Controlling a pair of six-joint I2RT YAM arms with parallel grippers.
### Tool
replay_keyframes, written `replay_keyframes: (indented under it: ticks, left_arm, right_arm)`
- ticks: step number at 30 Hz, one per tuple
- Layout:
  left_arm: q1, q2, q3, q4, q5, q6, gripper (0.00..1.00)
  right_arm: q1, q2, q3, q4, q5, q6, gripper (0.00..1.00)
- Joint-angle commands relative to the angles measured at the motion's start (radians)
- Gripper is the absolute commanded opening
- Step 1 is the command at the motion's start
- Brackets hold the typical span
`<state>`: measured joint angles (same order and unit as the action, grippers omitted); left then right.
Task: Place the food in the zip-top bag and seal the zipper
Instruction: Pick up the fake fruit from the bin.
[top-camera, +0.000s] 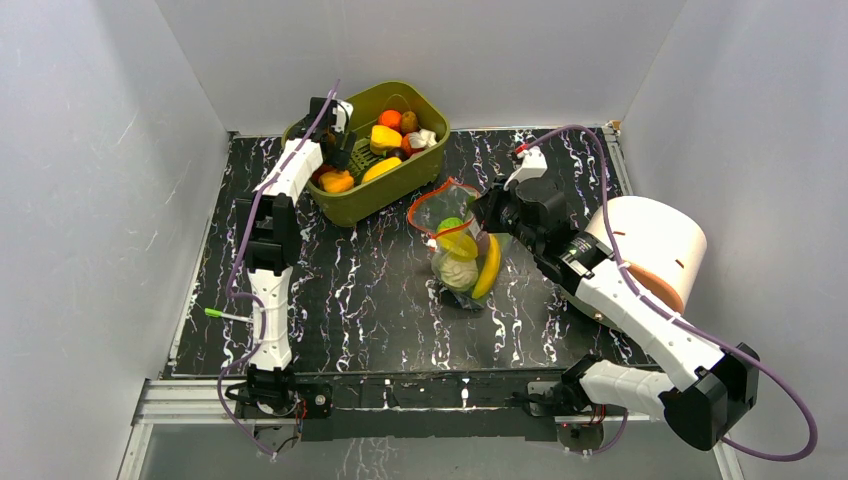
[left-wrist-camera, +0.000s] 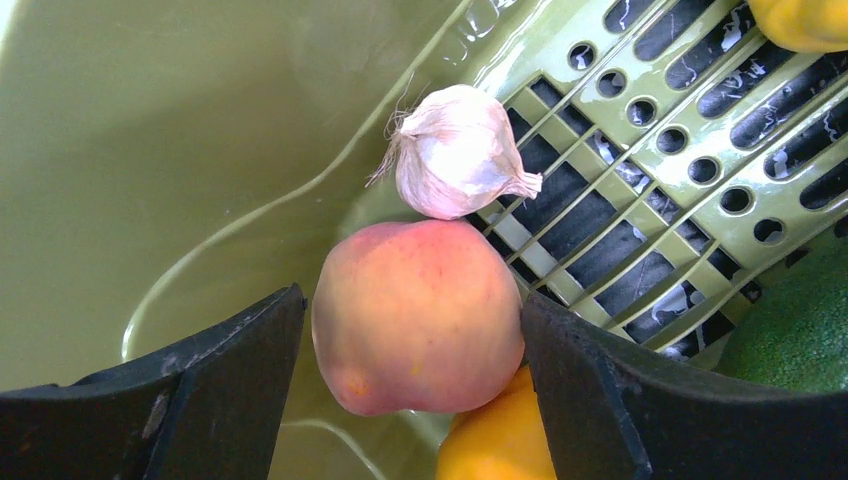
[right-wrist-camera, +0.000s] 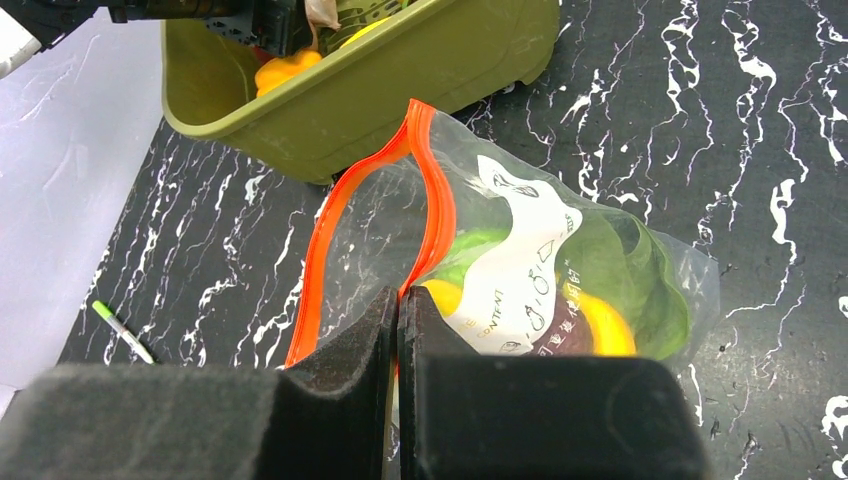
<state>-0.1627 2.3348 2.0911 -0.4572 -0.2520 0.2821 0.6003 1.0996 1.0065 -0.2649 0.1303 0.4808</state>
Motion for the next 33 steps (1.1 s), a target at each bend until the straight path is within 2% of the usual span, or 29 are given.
replay_keyframes:
  ticks: [1, 4, 8, 14, 18, 25, 33]
  left_arm:
    - [0.009, 0.003, 0.020, 0.000, -0.016, 0.008, 0.79]
    - [0.008, 0.013, 0.019, -0.003, -0.002, 0.005, 0.76]
    - [0.009, 0.003, 0.022, -0.009, 0.030, 0.008, 0.56]
    - [0.009, -0.037, 0.019, -0.023, 0.089, -0.024, 0.36]
    - [0.001, -0.101, -0.050, 0.042, 0.156, -0.057, 0.28]
    - [-0.023, -0.175, -0.085, 0.087, 0.175, -0.083, 0.17]
    - [-0.033, -0.249, -0.110, 0.082, 0.204, -0.141, 0.15]
  right_arm:
    - [-0.002, -0.012, 0.067, 0.084, 0.029, -0.037, 0.00]
    - [-0.002, -0.006, 0.075, 0.083, 0.027, -0.046, 0.00]
    - [-0.002, -0.009, 0.072, 0.083, 0.027, -0.043, 0.00]
    - [-0.002, -0.024, 0.063, 0.083, 0.016, -0.025, 0.00]
    - [-0.003, -0.040, 0.055, 0.079, 0.016, -0.017, 0.00]
    - [-0.002, -0.047, 0.031, 0.081, 0.010, 0.010, 0.00]
    - [-0.003, -0.060, 0.015, 0.061, 0.025, 0.027, 0.00]
